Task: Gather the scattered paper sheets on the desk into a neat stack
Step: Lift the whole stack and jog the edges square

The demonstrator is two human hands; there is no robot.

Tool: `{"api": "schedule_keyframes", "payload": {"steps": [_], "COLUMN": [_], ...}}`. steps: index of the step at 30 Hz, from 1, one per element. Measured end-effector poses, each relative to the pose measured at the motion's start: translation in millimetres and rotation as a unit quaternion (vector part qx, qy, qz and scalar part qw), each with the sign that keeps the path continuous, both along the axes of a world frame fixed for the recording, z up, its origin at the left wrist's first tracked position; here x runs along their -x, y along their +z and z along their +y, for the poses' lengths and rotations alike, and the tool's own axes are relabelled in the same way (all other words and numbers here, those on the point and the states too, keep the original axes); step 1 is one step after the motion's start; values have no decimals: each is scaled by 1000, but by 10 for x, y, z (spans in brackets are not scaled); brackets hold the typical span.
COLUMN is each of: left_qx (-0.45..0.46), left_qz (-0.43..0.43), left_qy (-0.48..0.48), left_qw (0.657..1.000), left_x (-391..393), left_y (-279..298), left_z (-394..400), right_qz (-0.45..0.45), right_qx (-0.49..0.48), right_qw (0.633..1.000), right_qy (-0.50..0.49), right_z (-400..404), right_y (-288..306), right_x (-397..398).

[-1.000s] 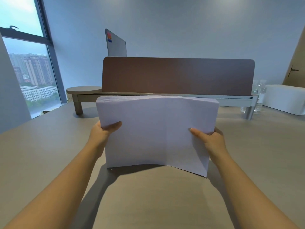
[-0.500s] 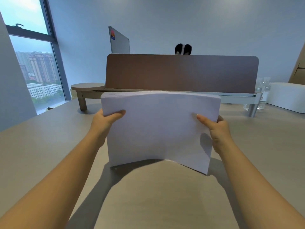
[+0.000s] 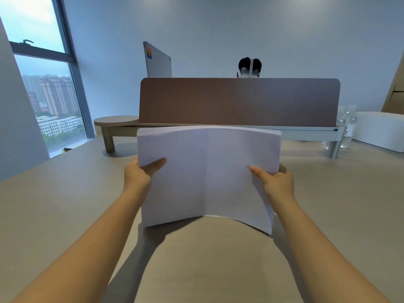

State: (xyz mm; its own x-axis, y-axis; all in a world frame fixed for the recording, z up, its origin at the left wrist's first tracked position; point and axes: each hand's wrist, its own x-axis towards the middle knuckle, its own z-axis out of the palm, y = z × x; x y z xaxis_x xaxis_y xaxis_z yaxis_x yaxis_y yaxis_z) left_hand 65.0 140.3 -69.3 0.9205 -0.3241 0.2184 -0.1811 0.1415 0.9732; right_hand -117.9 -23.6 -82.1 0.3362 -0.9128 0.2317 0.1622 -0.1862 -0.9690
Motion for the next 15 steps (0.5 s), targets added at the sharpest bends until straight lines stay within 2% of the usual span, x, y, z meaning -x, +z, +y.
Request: {"api": "schedule_keyframes", "payload": {"steps": [7,10,15], "left_qx": [44,15,-14], "left_qz": [-25,-47,-6], "left_qy": [-17,-45,-83], "left_qw": [999,998,996], "left_x": [104,75,5], "left_y": [304,232,-1], "left_z": [93,153,185], "right_qz": [-28,-22,13], "right_qx": [31,23,-29], "right_qw": [999,999,999], "right_qy": [-15,29,35], "right_z": [57,15,-68], "right_y": [311,279,100], "right_x": [57,137,164]}}
